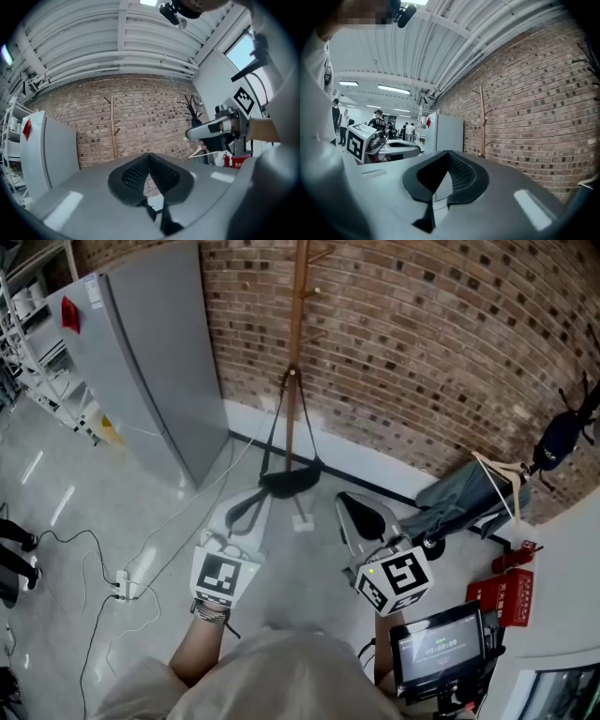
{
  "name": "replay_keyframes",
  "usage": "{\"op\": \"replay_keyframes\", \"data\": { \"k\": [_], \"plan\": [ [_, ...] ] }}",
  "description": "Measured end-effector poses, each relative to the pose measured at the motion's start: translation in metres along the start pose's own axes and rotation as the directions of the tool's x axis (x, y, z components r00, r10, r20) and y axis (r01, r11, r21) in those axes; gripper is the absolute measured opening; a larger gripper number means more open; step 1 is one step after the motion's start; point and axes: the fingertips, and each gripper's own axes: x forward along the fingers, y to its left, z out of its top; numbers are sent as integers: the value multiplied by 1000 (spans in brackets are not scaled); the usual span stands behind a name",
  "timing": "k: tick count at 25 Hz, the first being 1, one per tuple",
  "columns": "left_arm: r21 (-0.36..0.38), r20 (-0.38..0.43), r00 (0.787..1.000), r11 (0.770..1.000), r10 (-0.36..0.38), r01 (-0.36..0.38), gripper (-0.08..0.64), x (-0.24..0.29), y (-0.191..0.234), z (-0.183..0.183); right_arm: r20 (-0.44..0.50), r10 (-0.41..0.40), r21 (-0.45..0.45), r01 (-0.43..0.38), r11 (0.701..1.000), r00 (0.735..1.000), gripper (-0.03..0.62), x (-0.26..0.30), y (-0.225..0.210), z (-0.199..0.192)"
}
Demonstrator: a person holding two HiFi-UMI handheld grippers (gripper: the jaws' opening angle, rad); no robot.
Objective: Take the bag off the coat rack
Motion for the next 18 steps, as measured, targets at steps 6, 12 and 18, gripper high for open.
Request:
{"op": "replay_keyframes", "data": {
  "k": [6, 12, 18],
  "plan": [
    [16, -13, 1000, 1000, 4, -4, 0, -5, 28, -8, -18, -28, 7, 28, 1000, 999, 3, 18, 3, -4],
    [8, -31, 999, 1000, -19, 19, 0, -14, 48, -23, -30, -29, 24, 30, 999, 999, 2, 33, 20, -10],
    [-3, -29, 999, 1000, -28, 27, 0, -3, 51, -29, -51, -23, 5, 24, 1000, 998, 2, 40, 14, -11]
  ]
}}
